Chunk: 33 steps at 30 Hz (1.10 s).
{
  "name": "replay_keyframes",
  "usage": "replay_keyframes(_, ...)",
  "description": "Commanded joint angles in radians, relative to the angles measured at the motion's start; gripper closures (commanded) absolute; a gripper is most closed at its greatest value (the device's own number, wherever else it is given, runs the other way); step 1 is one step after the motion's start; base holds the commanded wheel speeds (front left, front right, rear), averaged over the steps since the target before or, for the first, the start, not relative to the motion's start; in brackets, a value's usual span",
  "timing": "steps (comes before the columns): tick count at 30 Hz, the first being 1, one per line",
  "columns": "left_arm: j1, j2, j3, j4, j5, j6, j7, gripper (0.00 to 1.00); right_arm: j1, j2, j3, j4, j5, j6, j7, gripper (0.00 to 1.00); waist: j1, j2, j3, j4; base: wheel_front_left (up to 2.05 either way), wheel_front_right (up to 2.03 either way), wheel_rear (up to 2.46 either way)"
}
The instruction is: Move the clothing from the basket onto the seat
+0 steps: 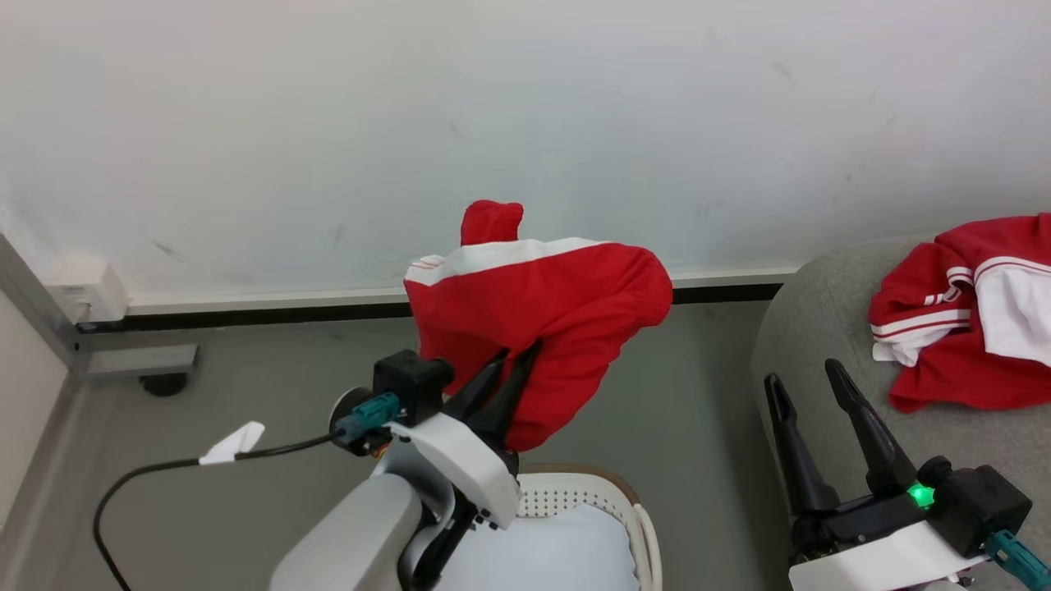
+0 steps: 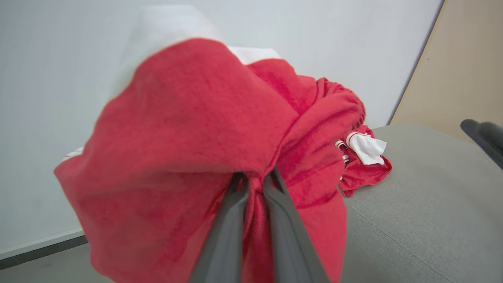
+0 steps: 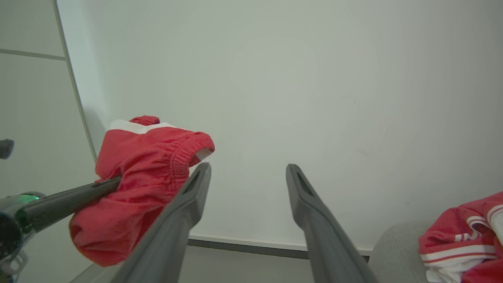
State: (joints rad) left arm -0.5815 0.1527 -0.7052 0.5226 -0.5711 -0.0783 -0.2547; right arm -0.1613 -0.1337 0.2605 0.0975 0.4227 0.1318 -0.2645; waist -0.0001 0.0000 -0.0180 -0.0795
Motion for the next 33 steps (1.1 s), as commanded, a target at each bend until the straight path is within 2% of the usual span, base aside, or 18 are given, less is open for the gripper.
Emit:
replay_keyframes(1, 0.018, 0.014, 0.006, -0.040, -0.003, 0.010, 0.012, 1.00, 0.014, -0.010, 0.006, 0.003, 0.004, -0.002, 0.000, 0.00, 0.0001, 0.0000, -0.012, 0.014, 0.00, 0.00, 0.00)
replay_keyframes(8, 0.055, 0.041, 0.010, -0.166, -0.022, 0.043, 0.053, 1.00, 0.018, -0.017, 0.029, 0.006, 0.011, -0.002, 0.001, 0.00, 0.0001, 0.0000, -0.016, 0.032, 0.00, 0.00, 0.00)
replay_keyframes(15, 0.084, 0.054, 0.004, -0.227, -0.033, 0.060, 0.075, 1.00, 0.013, -0.027, 0.049, 0.006, 0.023, -0.002, 0.000, 0.00, 0.0001, 0.0000, -0.005, 0.046, 0.00, 0.00, 0.00)
replay_keyframes(26, 0.100, 0.044, -0.017, -0.235, -0.034, 0.061, 0.067, 1.00, -0.059, -0.084, 0.182, 0.042, 0.060, -0.002, 0.001, 0.00, 0.0001, 0.0000, 0.011, 0.065, 0.00, 0.00, 0.00)
replay_keyframes(33, 0.107, 0.015, -0.054, -0.211, -0.023, 0.050, 0.065, 1.00, -0.165, -0.127, 0.314, 0.125, 0.200, -0.002, 0.035, 0.00, 0.0001, 0.0000, 0.012, 0.086, 0.00, 0.00, 0.00)
